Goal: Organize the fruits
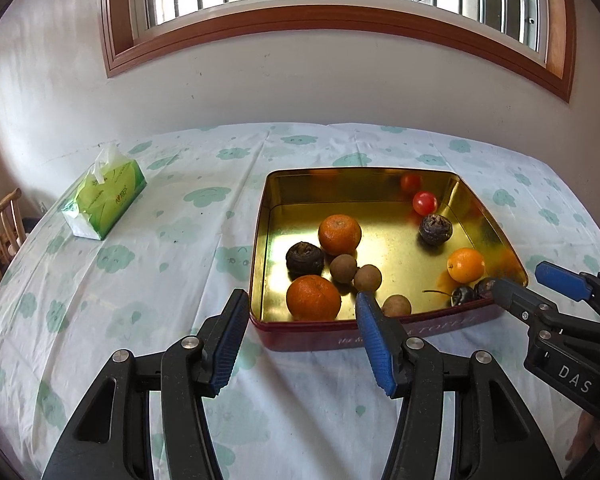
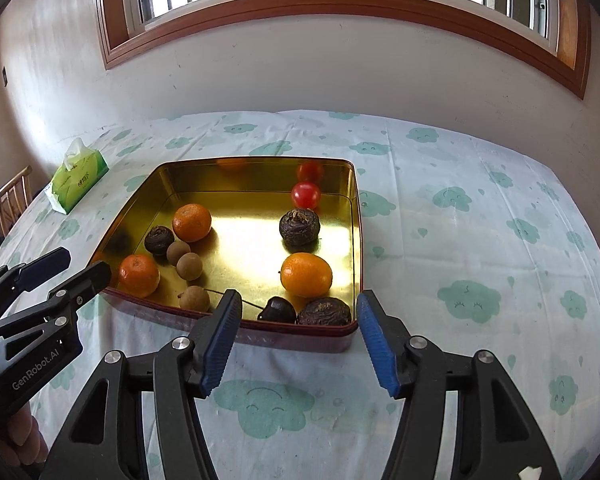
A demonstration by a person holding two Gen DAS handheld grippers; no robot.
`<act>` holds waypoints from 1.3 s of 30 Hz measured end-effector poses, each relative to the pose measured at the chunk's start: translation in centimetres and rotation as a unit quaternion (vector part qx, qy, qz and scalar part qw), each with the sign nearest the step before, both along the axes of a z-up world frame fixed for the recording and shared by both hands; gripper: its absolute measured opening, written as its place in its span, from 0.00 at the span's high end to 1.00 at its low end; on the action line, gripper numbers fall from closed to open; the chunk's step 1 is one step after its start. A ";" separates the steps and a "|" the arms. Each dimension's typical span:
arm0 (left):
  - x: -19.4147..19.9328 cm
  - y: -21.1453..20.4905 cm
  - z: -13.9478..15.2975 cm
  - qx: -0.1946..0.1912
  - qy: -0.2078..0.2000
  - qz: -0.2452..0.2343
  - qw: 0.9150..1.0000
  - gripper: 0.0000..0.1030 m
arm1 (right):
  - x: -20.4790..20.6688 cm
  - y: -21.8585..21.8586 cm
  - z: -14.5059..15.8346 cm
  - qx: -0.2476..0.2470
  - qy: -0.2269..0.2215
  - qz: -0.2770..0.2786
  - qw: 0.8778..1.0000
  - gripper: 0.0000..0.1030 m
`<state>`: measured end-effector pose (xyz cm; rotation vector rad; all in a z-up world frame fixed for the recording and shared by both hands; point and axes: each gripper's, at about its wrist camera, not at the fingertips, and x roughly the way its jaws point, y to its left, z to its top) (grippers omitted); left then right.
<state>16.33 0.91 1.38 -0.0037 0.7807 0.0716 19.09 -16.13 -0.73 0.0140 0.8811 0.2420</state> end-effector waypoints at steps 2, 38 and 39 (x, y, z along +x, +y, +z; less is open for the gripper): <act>-0.6 0.0 -0.1 0.005 0.000 0.005 1.000 0.45 | -0.7 -0.1 -0.1 0.000 0.001 -0.002 1.000 0.45; -5.3 -1.4 -1.1 0.009 0.009 0.007 1.000 0.45 | -6.7 -0.1 -0.4 -0.005 -0.006 -0.006 1.000 0.45; -5.4 -1.4 -1.0 0.010 0.009 0.008 1.000 0.45 | -6.8 -0.1 -0.4 -0.006 -0.007 -0.006 1.000 0.45</act>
